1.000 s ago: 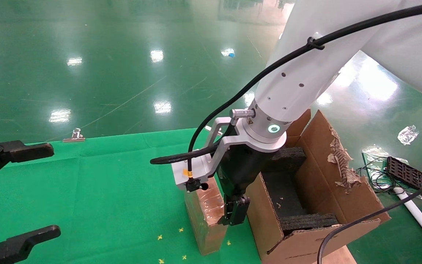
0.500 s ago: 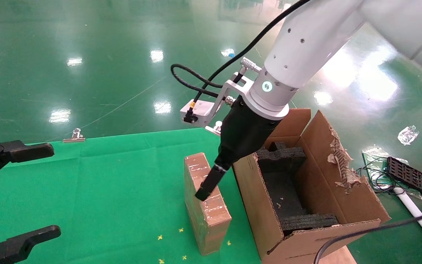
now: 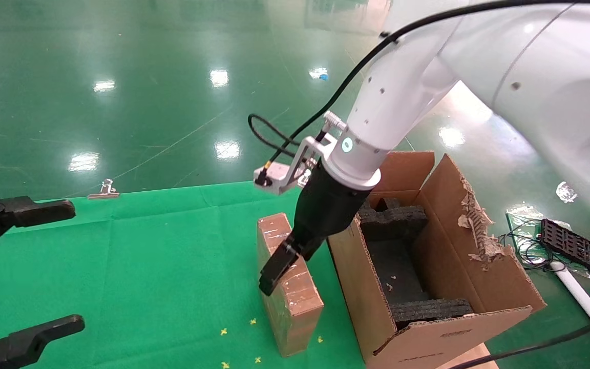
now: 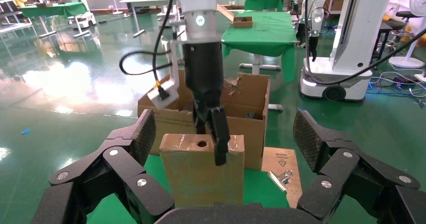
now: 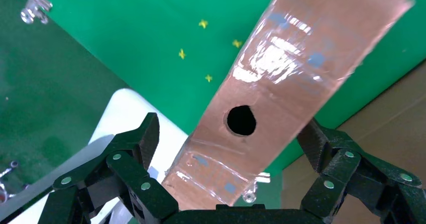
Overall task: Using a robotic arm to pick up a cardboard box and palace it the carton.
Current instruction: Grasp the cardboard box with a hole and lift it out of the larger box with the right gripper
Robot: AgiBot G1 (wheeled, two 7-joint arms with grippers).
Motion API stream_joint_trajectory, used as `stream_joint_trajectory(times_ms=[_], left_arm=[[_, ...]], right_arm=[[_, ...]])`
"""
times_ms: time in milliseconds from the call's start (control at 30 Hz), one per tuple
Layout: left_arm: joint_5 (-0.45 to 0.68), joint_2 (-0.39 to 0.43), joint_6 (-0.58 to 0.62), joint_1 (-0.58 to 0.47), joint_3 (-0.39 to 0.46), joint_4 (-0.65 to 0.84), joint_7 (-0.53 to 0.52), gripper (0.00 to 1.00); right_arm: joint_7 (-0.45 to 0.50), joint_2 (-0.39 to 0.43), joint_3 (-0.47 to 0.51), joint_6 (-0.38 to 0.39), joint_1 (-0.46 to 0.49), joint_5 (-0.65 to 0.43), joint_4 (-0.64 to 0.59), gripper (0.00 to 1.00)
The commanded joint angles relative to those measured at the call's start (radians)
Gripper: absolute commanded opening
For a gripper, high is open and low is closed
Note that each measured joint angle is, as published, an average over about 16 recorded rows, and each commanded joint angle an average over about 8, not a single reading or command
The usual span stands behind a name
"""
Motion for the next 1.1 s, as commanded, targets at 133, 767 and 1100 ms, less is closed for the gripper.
stream_joint_trajectory(times_ms=[133, 767, 1100], left_arm=[[0.000, 0.000, 0.000, 0.000, 0.000, 0.000, 0.000, 0.27], [-0.001, 0.000, 0.000, 0.000, 0.001, 0.000, 0.001, 0.00], [-0.001, -0.001, -0.001, 0.000, 0.001, 0.000, 0.001, 0.00]], right_arm=[[-0.011, -0.025, -0.029, -0.001, -0.019, 0.010, -0.032, 0.03], [-0.020, -0.017, -0.107, 0.007, -0.010, 0.039, -0.030, 0.00], [-0.029, -0.003, -0.132, 0.017, 0.004, 0.041, -0.016, 0.00]])
